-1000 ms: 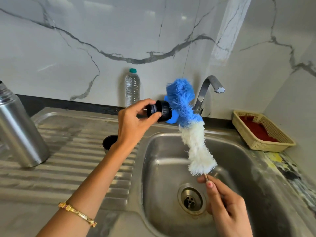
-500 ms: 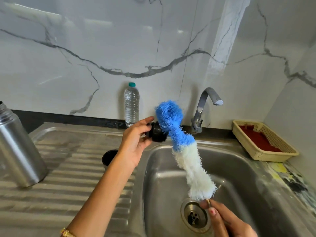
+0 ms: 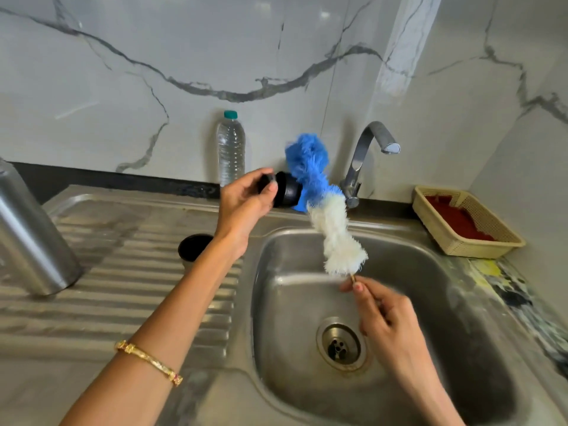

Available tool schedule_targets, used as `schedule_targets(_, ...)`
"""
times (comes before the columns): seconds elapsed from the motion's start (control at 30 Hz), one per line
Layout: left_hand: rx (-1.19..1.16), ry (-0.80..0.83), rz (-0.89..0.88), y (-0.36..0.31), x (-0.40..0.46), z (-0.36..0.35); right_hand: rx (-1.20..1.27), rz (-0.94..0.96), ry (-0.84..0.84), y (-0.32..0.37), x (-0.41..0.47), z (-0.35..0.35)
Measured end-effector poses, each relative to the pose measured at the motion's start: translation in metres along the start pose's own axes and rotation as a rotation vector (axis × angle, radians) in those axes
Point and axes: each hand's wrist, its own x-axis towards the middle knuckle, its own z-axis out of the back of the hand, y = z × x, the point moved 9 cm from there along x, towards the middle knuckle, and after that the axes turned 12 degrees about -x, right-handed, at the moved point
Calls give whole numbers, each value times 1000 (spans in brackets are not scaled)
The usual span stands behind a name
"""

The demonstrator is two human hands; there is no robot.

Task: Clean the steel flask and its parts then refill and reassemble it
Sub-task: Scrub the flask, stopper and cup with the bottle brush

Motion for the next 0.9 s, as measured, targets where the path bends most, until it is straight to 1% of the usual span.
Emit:
schedule_targets(0.07,-65,-20,26,5,-2,4,-21,7,39,-4,-13,1)
schedule_targets(0.17,-128,-40,111,15,-2,19,63,-18,84,-6,-31,1)
schedule_targets(0.2,-179,-30,151,18,-2,20,97,-19,82,-2,-28,1)
schedule_targets(0.33,-533,-13,344,32,-7,10,246,-43,111,11,-5,0)
schedule_targets(0.4,-612,-47,423,43,-14,8,317,-102,146,7,-11,-2)
schedule_targets(0.47,-693,-94,445,50,-19,12,350,-126,188,6,-28,-4)
schedule_targets(0.53,-759,-138,442,53,-22,15,346,-108,203,11,-42,-9)
schedule_targets(0.57,-766,-145,446,55,-23,15,332,-88,189,12,-43,-11)
schedule_targets(0.67,-687,-109,440,53,-24,6,285,-46,103,16,-21,-8)
schedule_targets(0.73,-686,-118,418,50,-21,1,249,-44,107,15,-9,-6)
schedule_targets(0.83,-735,-172,418,55,-21,9,264,-77,175,7,-24,-9)
schedule_targets(0.9,-710,-136,455,58,-25,8,311,-126,192,0,-30,-14)
